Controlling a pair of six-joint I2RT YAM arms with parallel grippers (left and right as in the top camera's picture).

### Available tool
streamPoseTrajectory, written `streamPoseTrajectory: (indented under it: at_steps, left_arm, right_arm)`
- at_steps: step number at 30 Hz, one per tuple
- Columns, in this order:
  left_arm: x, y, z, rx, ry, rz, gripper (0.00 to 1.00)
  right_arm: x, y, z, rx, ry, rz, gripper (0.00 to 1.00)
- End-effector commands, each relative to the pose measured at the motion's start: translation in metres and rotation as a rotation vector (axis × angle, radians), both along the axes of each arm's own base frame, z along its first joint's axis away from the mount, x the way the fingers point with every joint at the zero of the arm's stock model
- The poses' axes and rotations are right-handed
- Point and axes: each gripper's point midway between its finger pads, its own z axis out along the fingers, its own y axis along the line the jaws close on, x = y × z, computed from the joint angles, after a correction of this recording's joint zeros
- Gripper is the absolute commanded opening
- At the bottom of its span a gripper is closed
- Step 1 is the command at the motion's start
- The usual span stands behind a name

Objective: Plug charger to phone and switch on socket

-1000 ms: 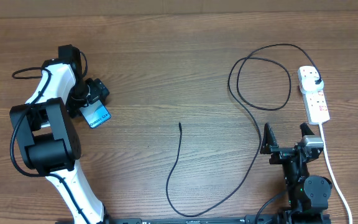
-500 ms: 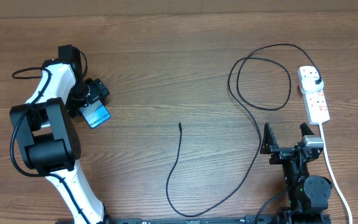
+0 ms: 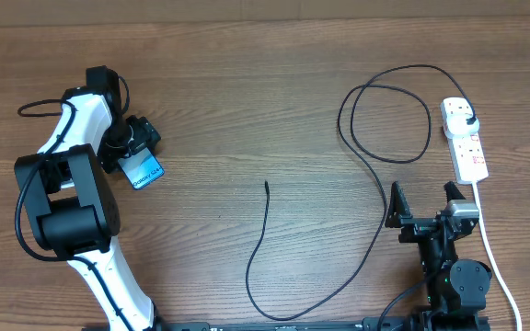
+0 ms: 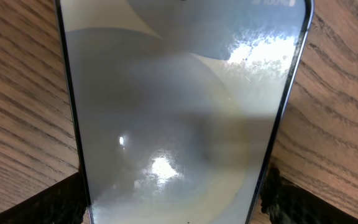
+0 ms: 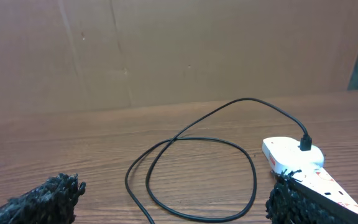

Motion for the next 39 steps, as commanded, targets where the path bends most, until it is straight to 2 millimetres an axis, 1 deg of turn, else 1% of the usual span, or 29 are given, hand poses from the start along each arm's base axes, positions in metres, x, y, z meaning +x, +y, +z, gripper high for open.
streamPoseTrajectory:
  at_steps: [1,20,25,37,39]
  left_arm:
    - [-0.017,-0.0097,-0.0229,-0.035,0.072,0.011,0.91]
    - [-0.018,-0.0099,-0.0228,-0.036,0.076,0.011,0.89]
    - [-0.0187,-0.01,-0.0228,-0.036,0.079,0.011,0.85]
    - [-0.0187,-0.0099,-0.0228,-0.036,0.079,0.011,0.84]
    - [-0.0188,-0.01,-0.0228,-0.037,0.08,0.011,0.82]
  right_arm:
    - [0.0,0.0001,-0.0013,0.001,-0.006,-0.002,1.0]
    - [0.0,0.0001,-0.0013,0.001,-0.006,-0.002,1.0]
    - [0.0,0.0001,-0.0013,0.001,-0.006,-0.002,1.0]
    - [0.0,0.0001,-0.0013,0.001,-0.006,-0.002,1.0]
    - [0.0,0.0001,-0.0013,0.001,-0.006,-0.002,1.0]
